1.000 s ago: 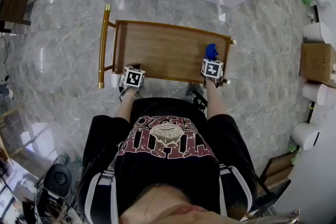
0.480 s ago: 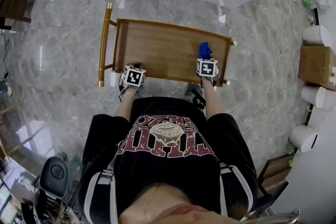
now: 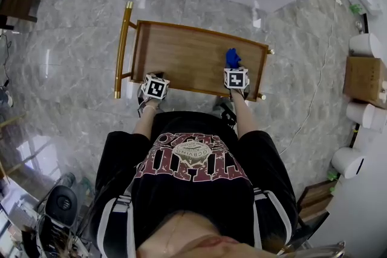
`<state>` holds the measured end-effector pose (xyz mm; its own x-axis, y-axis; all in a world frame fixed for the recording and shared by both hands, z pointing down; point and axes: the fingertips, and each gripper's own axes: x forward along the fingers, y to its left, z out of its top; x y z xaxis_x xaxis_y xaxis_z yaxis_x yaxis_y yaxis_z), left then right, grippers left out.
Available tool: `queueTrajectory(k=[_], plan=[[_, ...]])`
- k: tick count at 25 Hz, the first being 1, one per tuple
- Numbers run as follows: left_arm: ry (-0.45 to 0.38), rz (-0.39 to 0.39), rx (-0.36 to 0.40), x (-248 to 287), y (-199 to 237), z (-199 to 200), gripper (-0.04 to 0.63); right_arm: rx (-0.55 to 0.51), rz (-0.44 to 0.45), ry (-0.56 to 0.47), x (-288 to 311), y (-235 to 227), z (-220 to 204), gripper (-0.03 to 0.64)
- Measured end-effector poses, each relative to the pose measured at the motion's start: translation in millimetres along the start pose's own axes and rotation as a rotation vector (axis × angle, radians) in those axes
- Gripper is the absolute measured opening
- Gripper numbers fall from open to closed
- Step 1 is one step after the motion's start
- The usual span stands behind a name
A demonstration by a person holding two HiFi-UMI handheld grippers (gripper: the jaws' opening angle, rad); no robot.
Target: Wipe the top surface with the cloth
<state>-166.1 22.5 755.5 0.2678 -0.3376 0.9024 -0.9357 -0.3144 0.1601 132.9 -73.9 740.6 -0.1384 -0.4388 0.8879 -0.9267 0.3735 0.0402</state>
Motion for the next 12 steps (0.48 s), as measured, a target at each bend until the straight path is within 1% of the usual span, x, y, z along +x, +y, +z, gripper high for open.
queueTrajectory(k=[4, 12], plan=[[0.003, 0.006, -0.001, 0, 1, 1, 0.047, -0.010, 0.027, -0.005, 3, 9, 3, 0.086], [0.008, 0.003, -0.004, 3, 2, -1, 0.046, -0.082, 0.100, -0.008, 11, 35, 14, 0.086]])
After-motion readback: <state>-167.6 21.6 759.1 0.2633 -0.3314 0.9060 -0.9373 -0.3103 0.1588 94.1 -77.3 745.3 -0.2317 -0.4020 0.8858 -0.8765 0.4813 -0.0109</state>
